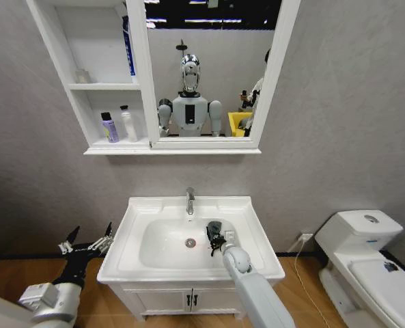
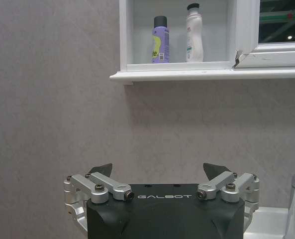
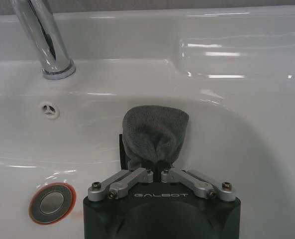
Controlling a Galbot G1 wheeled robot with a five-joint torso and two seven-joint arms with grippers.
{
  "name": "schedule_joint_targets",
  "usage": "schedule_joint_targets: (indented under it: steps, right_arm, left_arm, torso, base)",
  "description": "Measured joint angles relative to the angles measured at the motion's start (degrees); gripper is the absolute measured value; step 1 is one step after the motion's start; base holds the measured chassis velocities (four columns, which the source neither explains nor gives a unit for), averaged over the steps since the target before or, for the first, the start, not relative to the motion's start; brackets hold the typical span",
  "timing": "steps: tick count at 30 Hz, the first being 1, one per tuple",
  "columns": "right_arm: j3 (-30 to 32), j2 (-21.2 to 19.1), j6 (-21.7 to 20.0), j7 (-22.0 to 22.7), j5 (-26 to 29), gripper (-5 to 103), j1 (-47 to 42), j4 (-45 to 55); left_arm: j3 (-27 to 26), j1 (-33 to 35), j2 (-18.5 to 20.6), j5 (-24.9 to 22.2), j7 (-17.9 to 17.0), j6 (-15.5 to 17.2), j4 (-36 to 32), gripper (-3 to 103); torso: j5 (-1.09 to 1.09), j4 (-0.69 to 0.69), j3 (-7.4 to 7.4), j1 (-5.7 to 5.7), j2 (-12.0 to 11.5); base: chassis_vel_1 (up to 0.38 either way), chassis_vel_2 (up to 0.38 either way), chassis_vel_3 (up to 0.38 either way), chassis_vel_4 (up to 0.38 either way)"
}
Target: Move facial cleanser and shampoo from washbasin to cabinet, then wipe washbasin with towel.
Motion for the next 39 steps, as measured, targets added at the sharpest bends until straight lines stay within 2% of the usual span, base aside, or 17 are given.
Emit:
schedule_joint_targets:
  steps: [14, 22, 32, 39]
  right_arm:
    - [-1.2, -0.3, -1.4, 4.5, 1.4, 2, -3.6, 5.4]
    - [-1.6, -1.1, -3.5, 8.5, 5.0, 2, -5.6, 8.4]
    - [-0.2, -1.4, -3.6, 8.6, 5.0, 2, -7.0, 7.4]
    - [-0.6, -0.1, -3.5, 5.0, 5.9, 2, -5.6, 3.4]
  left_arm:
    - [0.0, 0.0, 0.0, 0.0, 0.0, 0.0, 0.0, 100]
    - [0.0, 0.0, 0.0, 0.0, 0.0, 0.0, 0.0, 100]
    - [0.0, 0.0, 0.0, 0.0, 0.0, 0.0, 0.0, 100]
    - [0.0, 0.0, 0.0, 0.0, 0.0, 0.0, 0.0, 100]
  torso:
    - [0.00, 0.00, 0.00, 0.00, 0.0]
    - [0.00, 0.00, 0.00, -0.02, 0.0]
    - [0.00, 0.00, 0.00, -0.02, 0.0]
    - [-0.01, 0.00, 0.00, -0.02, 0.0]
  base:
    - [-0.023, 0.035, 0.027, -0.026]
    - [0.000, 0.000, 0.000, 0.000]
    - [0.000, 0.000, 0.000, 0.000]
    - [0.000, 0.000, 0.000, 0.000]
